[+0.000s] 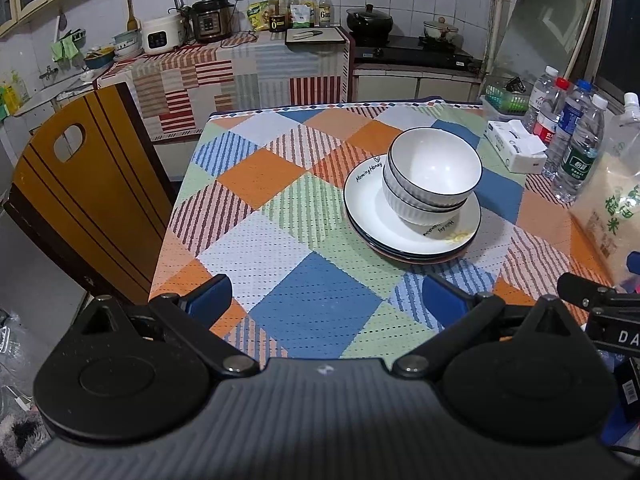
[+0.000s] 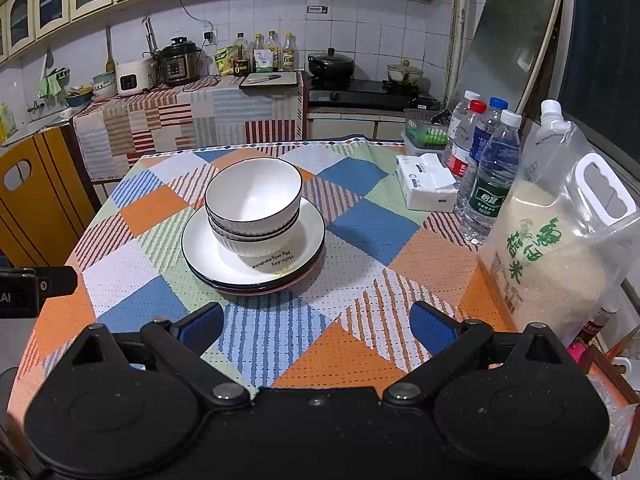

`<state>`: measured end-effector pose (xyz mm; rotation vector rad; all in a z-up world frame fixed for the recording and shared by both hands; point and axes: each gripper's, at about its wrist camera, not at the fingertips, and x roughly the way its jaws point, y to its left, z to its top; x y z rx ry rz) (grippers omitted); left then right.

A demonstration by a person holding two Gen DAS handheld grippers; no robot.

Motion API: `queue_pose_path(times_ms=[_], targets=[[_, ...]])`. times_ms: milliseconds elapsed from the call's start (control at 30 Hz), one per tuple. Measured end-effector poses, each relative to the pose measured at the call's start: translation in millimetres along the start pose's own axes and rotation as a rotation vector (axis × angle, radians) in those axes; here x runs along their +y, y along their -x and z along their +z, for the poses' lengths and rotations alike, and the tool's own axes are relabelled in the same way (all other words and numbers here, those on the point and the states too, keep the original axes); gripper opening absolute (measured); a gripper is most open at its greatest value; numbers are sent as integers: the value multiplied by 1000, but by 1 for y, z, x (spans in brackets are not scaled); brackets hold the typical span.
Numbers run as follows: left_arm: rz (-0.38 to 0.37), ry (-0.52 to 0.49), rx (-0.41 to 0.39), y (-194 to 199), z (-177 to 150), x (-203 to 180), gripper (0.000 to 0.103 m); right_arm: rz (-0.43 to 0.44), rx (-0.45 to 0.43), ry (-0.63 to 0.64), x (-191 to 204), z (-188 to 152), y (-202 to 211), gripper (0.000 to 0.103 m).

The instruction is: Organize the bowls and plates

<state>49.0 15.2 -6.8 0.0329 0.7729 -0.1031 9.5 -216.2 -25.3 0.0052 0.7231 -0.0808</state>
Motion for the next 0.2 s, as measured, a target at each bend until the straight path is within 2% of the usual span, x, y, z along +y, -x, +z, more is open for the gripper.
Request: queue_pose_path(times_ms=[200], targets=[[6,-3,-3,0,1,1,103,1,2,5,0,0,-1,101]])
